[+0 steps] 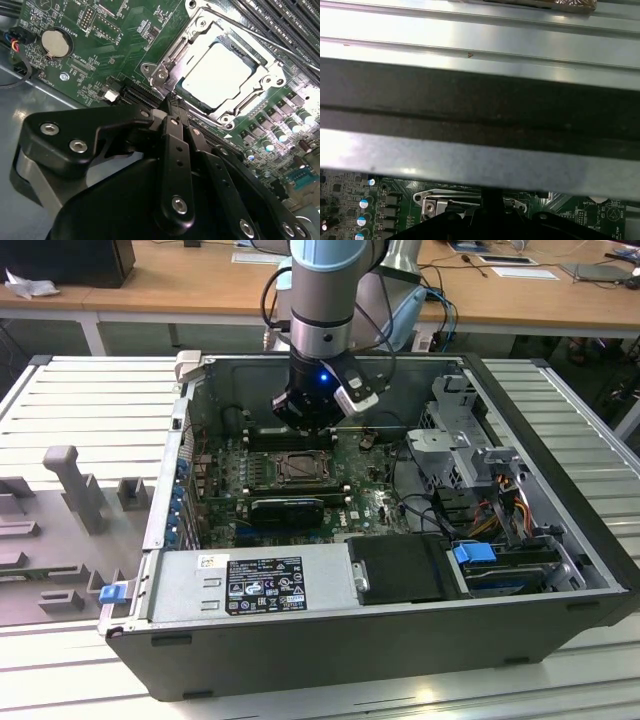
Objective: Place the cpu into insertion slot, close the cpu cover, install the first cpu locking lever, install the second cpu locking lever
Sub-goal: 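Install the second cpu locking lever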
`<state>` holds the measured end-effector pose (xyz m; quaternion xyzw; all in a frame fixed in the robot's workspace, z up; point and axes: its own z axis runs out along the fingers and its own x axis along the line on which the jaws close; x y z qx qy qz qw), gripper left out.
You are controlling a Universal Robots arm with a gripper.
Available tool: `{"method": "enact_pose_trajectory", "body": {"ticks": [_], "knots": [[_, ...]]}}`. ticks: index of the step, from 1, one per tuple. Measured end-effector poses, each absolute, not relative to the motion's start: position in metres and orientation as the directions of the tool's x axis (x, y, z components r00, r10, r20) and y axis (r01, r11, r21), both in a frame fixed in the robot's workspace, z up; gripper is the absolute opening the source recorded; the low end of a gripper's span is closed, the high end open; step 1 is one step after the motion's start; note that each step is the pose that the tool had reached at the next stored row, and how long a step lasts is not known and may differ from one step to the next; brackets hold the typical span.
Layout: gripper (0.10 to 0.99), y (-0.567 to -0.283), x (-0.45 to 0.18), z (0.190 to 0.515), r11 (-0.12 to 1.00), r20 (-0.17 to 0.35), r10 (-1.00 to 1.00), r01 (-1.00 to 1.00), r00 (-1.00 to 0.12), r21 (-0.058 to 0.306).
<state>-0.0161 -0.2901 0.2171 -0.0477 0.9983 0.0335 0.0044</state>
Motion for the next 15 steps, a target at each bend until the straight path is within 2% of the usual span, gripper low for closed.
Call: {"method": "enact_pose_trajectory", "body": {"ticks": [13,15], "knots": [[0.106,-0.294,-0.016,0.249,0.993,-0.012,-0.095,-0.096,-0.995,0.064],[0.106,-0.307,-0.016,0.249,0.993,-0.012,-0.095,-0.096,-0.995,0.064]]}}
